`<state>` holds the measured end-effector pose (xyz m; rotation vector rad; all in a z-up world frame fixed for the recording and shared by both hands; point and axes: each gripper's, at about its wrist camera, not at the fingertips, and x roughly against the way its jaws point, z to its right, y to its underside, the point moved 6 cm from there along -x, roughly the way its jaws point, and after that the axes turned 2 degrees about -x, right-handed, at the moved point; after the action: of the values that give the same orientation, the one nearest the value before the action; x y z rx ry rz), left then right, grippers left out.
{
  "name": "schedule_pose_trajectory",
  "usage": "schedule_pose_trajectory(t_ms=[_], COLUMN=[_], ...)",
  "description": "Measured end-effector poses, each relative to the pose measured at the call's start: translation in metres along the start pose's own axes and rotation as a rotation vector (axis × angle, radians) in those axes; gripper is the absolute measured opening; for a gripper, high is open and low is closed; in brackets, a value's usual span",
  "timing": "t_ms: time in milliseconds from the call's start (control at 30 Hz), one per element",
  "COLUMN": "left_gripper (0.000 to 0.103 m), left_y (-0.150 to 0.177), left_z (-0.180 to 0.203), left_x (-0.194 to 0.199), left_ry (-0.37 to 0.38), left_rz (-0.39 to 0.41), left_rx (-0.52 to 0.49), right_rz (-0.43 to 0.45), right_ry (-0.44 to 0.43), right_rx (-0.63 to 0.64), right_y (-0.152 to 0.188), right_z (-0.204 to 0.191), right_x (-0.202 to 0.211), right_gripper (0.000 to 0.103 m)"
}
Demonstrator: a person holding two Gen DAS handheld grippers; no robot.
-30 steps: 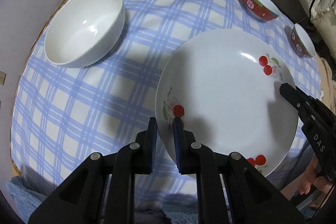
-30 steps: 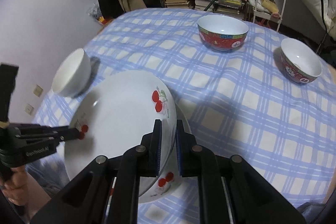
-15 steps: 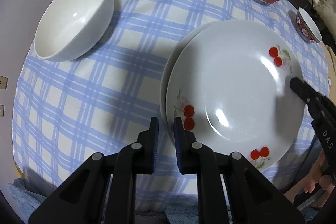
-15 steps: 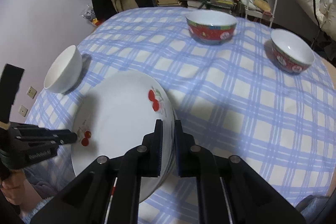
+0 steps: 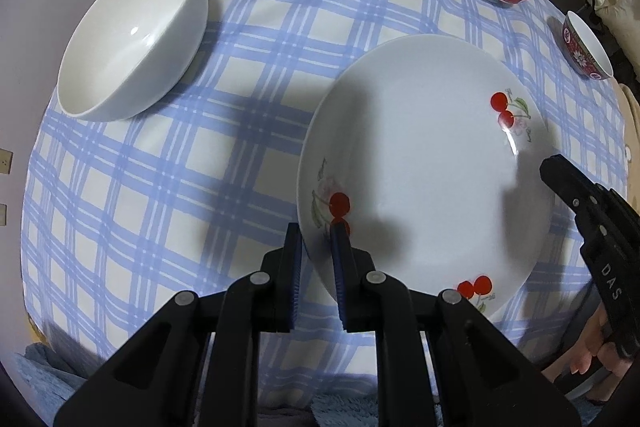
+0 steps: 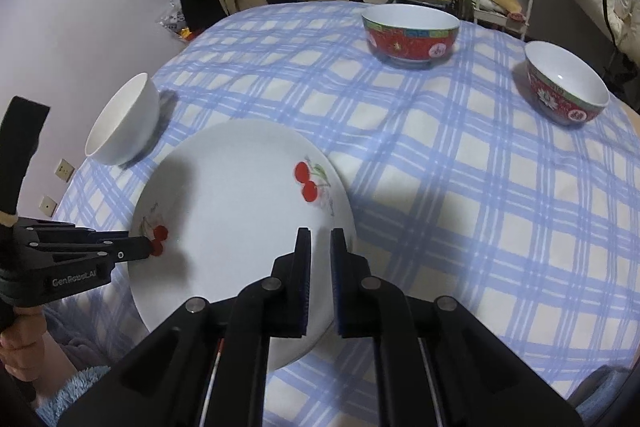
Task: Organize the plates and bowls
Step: 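Lift the cherry plate with both grippers and carry it over the stack, then lower the cherry plate onto the stack and open both grippers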
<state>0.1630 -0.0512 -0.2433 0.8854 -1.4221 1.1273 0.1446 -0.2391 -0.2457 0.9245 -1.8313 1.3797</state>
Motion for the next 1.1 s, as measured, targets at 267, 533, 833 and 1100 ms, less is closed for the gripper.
schedule_pose_trajectory(t_ms=[267,533,833,1100], left_gripper=[0.017,0.019,0.020,0.023], left_y=[-0.002,-0.005,-0.001,0.003], left_z=[-0.002,-0.001,-0.012,-0.016], left_x=[0.001,0.002,0.016,0.051], left_ry=[-0.005,-0.031,-0.025,-0.101], left_rz=[0.006,0.016,0.025,0.095], left_rx=[0.002,-0.014,0.038,-0.026], right_rz=[0.007,0.022,0.038,0.078], right_ry=[-0.018,-0.027,-0.023,-0.009], right_rx=[-0.029,-0.047,-0.028,-0.003], right_y=[-0.001,-0.004,-0.005,-0.012], right_z=[0.004,0.005,0.000,-0.015], right_x=[0.000,0.002,0.010,0.029], right_gripper=[0.010,0.011,0.011,0.043])
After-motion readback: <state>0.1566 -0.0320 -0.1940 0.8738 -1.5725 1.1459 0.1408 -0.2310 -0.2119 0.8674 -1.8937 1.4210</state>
